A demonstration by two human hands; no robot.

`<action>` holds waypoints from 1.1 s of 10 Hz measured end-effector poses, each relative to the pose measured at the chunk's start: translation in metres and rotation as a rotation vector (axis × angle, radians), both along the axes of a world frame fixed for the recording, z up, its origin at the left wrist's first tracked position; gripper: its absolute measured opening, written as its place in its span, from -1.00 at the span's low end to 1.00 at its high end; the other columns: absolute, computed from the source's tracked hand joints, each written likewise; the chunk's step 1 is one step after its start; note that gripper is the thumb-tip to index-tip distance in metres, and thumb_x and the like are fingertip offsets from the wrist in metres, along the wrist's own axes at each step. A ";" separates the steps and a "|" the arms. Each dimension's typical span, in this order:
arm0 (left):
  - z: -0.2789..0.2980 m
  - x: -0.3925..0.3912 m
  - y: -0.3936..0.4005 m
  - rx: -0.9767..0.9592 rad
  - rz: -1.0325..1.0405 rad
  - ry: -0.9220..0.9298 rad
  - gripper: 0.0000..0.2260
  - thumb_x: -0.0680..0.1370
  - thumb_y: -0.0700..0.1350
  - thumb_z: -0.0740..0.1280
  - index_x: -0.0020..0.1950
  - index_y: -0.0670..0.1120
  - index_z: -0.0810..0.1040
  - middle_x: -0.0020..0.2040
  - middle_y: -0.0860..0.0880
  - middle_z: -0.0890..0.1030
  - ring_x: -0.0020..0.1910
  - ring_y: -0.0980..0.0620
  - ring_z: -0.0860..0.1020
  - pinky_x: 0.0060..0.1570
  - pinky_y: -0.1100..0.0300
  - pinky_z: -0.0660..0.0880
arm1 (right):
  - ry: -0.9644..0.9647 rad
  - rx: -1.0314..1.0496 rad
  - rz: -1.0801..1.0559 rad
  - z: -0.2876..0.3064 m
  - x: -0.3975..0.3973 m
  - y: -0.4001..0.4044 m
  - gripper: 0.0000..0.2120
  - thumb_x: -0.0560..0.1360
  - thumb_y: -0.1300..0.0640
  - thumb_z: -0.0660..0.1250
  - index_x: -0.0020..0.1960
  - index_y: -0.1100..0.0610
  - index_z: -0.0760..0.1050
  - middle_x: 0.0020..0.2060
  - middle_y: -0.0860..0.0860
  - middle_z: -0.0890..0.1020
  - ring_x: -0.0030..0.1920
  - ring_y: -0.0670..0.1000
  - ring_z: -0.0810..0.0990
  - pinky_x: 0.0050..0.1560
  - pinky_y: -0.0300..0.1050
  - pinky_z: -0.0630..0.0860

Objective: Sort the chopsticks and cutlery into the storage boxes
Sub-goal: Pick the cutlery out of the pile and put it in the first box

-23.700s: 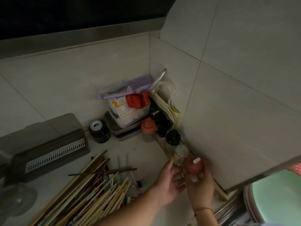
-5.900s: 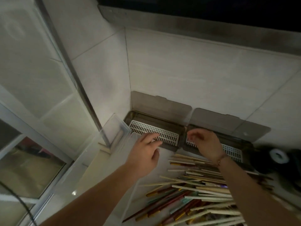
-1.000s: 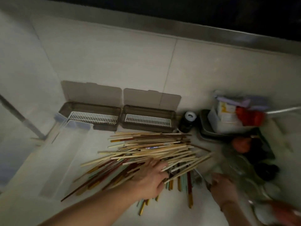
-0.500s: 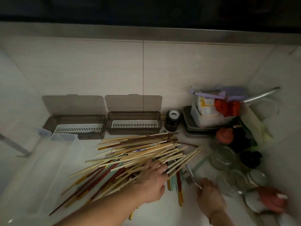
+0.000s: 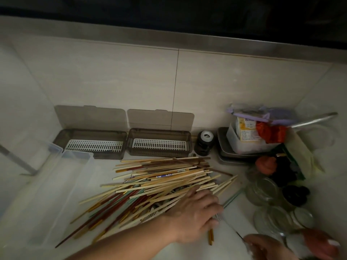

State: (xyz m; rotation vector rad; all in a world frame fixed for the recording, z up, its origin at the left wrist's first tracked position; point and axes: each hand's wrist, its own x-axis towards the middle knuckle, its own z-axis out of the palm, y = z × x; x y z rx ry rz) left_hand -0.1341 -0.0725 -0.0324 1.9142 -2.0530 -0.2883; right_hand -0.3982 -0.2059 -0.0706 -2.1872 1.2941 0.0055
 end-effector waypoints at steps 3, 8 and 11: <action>0.026 0.065 0.041 -0.023 0.260 0.247 -0.83 0.64 0.06 0.17 0.04 0.07 0.53 0.02 0.15 0.54 0.07 0.18 0.43 0.20 0.15 0.36 | -0.027 -0.243 0.416 0.094 0.137 0.053 -0.71 0.25 0.09 0.56 -0.24 -0.22 0.51 -0.30 -0.27 0.53 -0.26 -0.16 0.56 -0.26 -0.15 0.57; 0.012 0.200 0.165 -0.237 0.884 0.273 -0.56 0.52 0.25 0.15 0.18 -0.03 0.54 0.05 0.04 0.58 0.05 0.07 0.49 0.02 0.14 0.45 | 0.085 -0.247 0.941 0.107 0.359 0.101 -0.85 0.54 0.11 0.23 -0.06 -0.05 0.56 -0.07 -0.06 0.59 0.02 -0.02 0.51 0.08 -0.12 0.45; -0.020 0.258 0.192 0.193 0.949 -0.148 -0.42 0.59 0.30 0.00 0.53 0.03 0.19 0.56 -0.05 0.16 0.55 -0.13 0.00 0.48 -0.23 -0.14 | 0.078 -0.098 0.825 0.065 0.531 0.119 -0.88 0.55 0.18 0.28 0.02 0.11 0.58 0.01 0.06 0.63 0.01 0.03 0.55 -0.01 -0.20 0.41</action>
